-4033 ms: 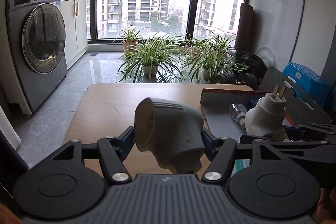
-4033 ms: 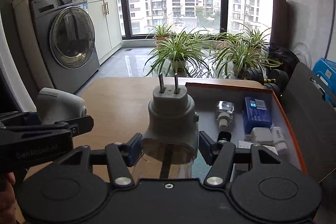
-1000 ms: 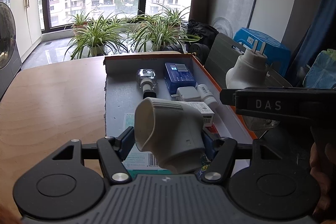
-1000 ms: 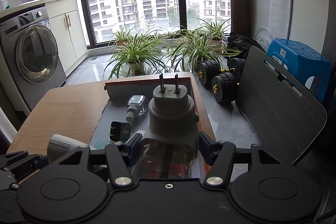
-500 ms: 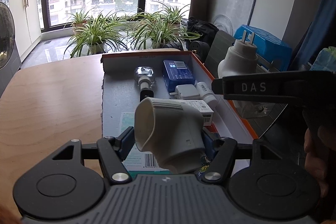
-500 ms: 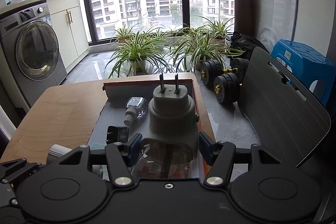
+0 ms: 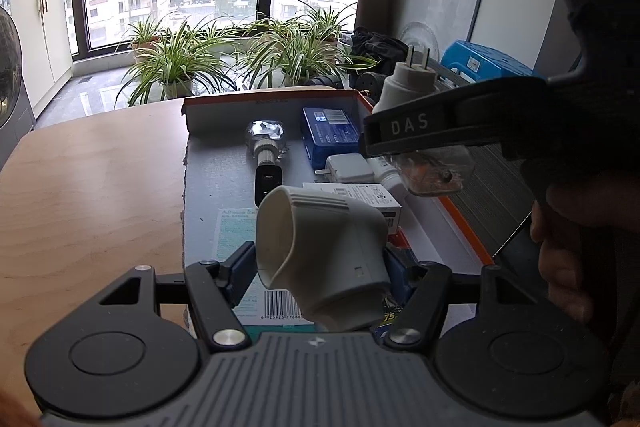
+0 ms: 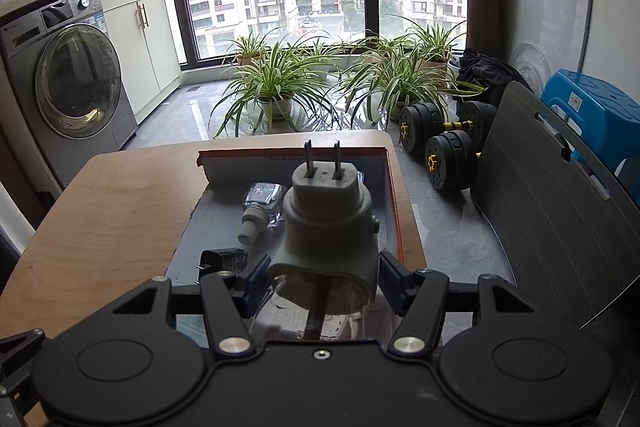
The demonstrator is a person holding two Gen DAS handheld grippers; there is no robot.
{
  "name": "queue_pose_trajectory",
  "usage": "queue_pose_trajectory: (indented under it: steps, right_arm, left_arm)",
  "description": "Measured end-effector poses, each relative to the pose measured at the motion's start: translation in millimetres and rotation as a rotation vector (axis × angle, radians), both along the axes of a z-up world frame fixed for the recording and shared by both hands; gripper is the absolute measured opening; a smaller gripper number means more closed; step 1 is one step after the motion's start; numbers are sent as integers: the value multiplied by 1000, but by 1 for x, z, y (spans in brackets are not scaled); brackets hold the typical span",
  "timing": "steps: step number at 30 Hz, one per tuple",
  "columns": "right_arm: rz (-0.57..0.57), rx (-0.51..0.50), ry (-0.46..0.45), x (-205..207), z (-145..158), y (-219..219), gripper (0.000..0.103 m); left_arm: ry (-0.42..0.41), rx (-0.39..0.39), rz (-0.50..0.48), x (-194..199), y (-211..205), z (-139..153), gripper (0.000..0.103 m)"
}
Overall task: Organize rigid objects
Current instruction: 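Carry both white plugs with both grippers over the tray, then lower the clear-based plug into the tray and open the right gripper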
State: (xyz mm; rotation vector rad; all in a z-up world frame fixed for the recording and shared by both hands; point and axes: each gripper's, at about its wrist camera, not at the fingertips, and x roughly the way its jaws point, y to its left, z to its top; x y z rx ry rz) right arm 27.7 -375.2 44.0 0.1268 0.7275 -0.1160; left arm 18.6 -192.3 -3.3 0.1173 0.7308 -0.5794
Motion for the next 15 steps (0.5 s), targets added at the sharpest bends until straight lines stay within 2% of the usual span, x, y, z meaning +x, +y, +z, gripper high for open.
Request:
queue_pose_trajectory:
  steps: [4, 6, 11, 15]
  right_arm:
    - [28, 1, 16, 17, -5, 0, 71]
    - [27, -6, 3, 20, -6, 1, 76]
    - [-9, 31, -62, 1, 4, -12, 79]
    - [-49, -12, -102, -21, 18, -16, 80]
  left_arm:
    - [6, 3, 1, 2, -1, -3, 67]
    - [13, 3, 3, 3, -1, -4, 67]
    - [11, 5, -7, 3, -6, -5, 67]
    - [9, 1, -13, 3, -12, -6, 67]
